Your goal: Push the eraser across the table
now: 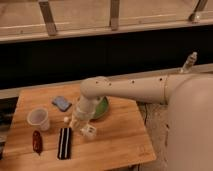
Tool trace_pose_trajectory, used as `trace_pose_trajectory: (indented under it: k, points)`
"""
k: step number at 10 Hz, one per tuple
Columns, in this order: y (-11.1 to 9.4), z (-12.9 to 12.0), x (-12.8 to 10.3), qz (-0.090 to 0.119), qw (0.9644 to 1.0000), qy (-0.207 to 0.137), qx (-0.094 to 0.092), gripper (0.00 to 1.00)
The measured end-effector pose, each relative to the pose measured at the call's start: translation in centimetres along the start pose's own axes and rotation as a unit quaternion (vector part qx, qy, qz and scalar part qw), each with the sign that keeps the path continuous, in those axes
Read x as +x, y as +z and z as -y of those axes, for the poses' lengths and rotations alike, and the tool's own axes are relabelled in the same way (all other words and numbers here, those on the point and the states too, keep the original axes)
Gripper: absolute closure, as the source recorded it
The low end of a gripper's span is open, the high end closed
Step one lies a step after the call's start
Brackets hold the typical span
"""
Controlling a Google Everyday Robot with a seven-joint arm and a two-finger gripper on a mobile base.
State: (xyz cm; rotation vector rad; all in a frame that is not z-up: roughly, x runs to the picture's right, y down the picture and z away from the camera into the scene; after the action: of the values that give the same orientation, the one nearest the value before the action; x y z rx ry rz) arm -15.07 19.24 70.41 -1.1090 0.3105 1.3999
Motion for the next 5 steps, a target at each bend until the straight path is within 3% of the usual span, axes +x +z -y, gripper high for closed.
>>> trace_pose_trajectory:
  k: [5]
  points:
    - [0.33,-0.05,0.00,-0.006,1.0000,0.001,0.008,1.00]
